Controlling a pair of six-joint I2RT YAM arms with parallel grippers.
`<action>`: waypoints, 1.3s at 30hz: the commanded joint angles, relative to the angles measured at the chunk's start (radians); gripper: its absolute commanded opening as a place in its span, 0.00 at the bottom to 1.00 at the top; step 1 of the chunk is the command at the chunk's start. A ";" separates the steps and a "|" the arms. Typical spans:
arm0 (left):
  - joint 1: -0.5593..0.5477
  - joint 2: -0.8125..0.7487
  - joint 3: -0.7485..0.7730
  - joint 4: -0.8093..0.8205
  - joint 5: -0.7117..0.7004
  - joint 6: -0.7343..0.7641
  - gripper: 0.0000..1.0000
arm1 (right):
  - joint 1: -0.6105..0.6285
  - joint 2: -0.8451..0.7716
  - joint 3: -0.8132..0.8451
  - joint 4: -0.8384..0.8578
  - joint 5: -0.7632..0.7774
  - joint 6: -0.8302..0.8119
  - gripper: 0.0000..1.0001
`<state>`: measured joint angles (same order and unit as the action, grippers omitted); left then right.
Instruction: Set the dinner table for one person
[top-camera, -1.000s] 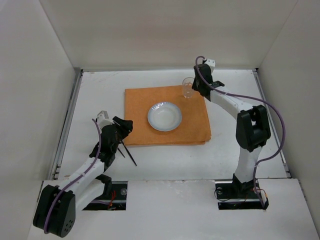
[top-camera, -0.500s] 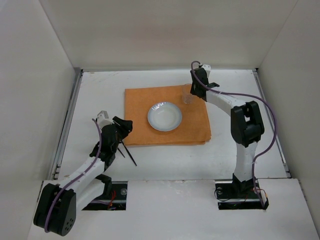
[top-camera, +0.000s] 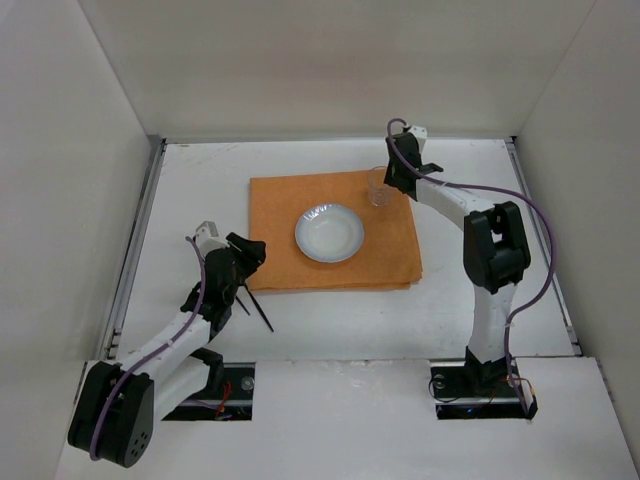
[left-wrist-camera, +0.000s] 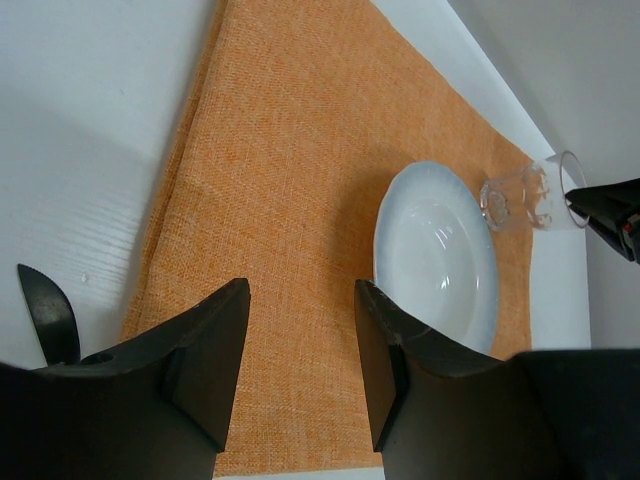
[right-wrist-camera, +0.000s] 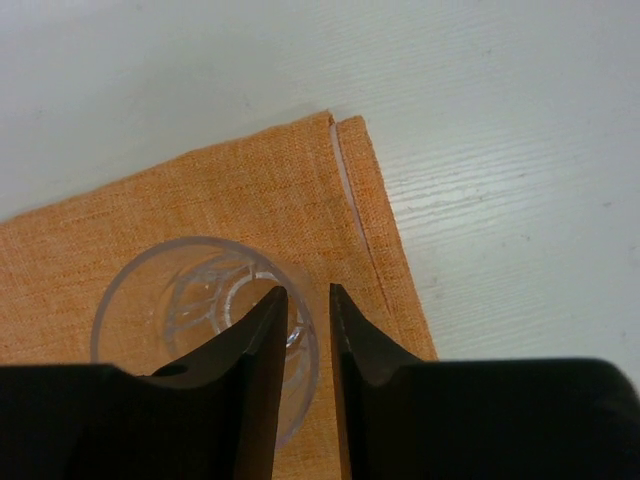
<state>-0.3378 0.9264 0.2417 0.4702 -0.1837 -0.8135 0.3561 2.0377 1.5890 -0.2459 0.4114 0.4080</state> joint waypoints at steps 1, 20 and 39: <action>0.009 -0.003 -0.004 0.044 -0.017 0.023 0.44 | -0.003 -0.004 0.019 0.063 0.007 -0.008 0.35; -0.126 -0.219 0.119 -0.557 -0.239 0.077 0.33 | 0.039 -0.620 -0.490 0.209 -0.054 0.092 0.64; -0.461 0.026 0.225 -0.943 -0.471 -0.243 0.31 | 0.237 -0.935 -0.980 0.391 -0.144 0.179 0.40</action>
<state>-0.7879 0.9367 0.4267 -0.4248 -0.6167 -0.9836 0.5827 1.1240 0.6548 0.0570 0.2874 0.5911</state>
